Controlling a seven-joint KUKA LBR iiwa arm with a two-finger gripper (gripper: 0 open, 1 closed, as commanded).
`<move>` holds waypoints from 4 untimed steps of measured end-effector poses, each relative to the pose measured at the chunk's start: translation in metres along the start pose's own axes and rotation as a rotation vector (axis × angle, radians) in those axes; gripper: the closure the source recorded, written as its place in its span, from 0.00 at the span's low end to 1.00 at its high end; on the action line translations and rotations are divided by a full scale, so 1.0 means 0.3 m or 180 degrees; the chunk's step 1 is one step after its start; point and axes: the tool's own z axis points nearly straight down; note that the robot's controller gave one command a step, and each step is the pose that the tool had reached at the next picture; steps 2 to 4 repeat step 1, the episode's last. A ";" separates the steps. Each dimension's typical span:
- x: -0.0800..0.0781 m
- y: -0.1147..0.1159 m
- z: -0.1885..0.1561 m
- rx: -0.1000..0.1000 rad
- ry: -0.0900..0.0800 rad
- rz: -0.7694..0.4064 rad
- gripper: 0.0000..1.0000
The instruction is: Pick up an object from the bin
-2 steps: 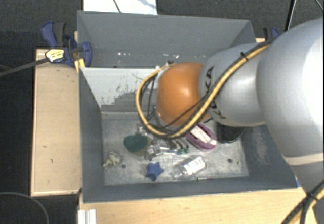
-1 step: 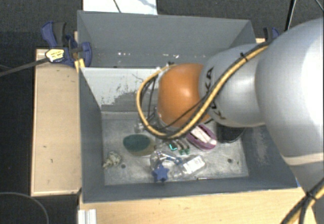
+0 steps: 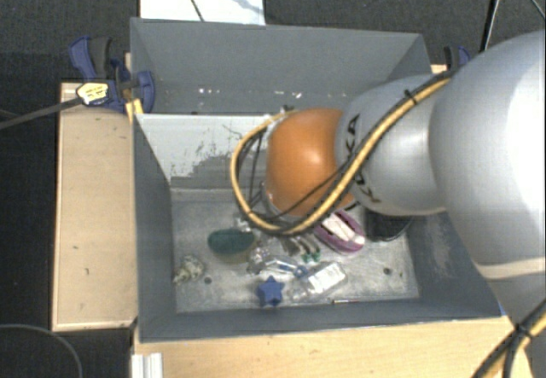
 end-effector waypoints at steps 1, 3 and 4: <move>0.108 -0.050 -0.512 0.0006 -0.0015 -0.0138 1.00; 0.108 -0.050 -0.512 0.0006 -0.0015 -0.0138 1.00; 0.108 -0.050 -0.512 0.0006 -0.0015 -0.0138 1.00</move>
Offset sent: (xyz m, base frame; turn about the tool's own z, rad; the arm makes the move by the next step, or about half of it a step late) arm -0.0288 -0.0237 0.1484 -0.0465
